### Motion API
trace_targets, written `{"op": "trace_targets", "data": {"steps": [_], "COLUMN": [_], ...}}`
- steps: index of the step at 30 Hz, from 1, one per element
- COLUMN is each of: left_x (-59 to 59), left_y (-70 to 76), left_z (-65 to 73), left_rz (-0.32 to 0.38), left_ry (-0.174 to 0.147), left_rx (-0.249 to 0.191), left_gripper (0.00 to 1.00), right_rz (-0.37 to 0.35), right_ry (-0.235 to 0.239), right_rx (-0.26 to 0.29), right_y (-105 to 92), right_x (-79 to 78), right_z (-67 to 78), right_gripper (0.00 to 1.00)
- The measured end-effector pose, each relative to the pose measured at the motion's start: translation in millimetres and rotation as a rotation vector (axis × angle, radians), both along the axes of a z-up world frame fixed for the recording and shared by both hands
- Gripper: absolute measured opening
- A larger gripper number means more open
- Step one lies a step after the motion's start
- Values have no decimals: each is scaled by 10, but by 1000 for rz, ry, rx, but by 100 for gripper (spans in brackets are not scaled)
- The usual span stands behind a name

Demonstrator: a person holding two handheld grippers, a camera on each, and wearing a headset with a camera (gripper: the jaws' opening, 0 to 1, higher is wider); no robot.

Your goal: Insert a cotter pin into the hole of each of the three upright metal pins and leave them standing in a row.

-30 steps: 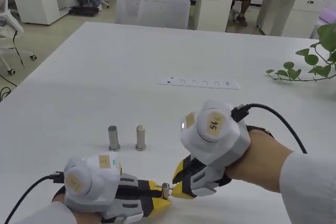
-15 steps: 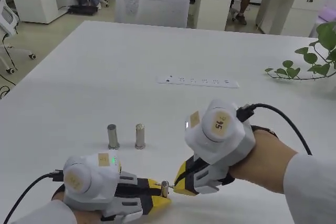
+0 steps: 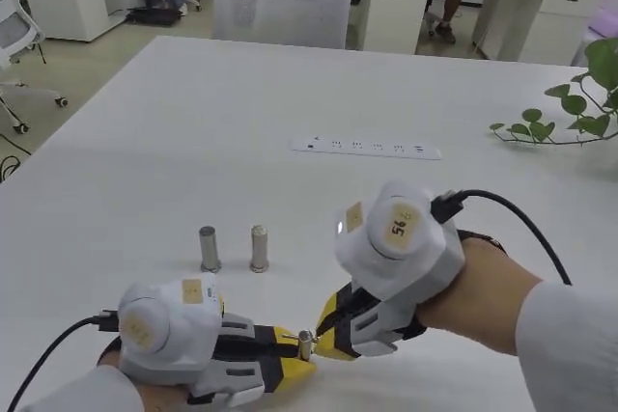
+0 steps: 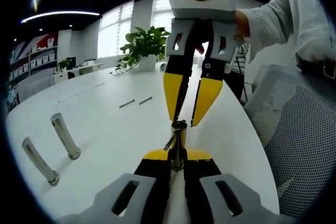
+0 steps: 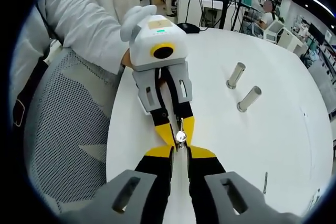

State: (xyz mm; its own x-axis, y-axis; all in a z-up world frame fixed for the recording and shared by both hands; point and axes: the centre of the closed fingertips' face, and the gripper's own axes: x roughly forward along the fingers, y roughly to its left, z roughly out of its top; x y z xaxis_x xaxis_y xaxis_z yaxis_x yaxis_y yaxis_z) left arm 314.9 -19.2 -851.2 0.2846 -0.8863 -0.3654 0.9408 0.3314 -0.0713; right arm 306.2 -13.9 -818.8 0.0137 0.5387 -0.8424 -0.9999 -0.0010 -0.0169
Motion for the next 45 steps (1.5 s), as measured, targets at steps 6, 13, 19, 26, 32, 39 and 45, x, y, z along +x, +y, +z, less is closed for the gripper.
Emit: {"op": "trace_targets", "data": {"steps": [6, 13, 19, 26, 32, 39, 45], "left_x": [-8, -23, -13, 19, 50, 173, 314], "left_y": [0, 4, 9, 56, 163, 379, 647], "left_z": [-1, 1, 5, 8, 19, 106, 109], "left_rz": [1, 5, 13, 25, 30, 62, 93], "left_ry": [1, 5, 13, 12, 9, -5, -22], "left_rx": [-1, -8, -12, -5, 12, 4, 33], "left_gripper": [6, 6, 6, 6, 6, 6, 6], "right_rz": [-57, -129, -163, -201, -220, -240, -272], "right_ry": [25, 59, 68, 81, 91, 102, 108], "right_rx": [44, 94, 127, 186, 189, 184, 194], "right_y": [-74, -166, -223, -248, -320, -411, -469], "right_x": [-11, -70, -96, -127, -176, -204, -190], "right_z": [24, 10, 39, 110, 96, 89, 108], "right_gripper": [17, 22, 27, 33, 33, 33, 32]}}
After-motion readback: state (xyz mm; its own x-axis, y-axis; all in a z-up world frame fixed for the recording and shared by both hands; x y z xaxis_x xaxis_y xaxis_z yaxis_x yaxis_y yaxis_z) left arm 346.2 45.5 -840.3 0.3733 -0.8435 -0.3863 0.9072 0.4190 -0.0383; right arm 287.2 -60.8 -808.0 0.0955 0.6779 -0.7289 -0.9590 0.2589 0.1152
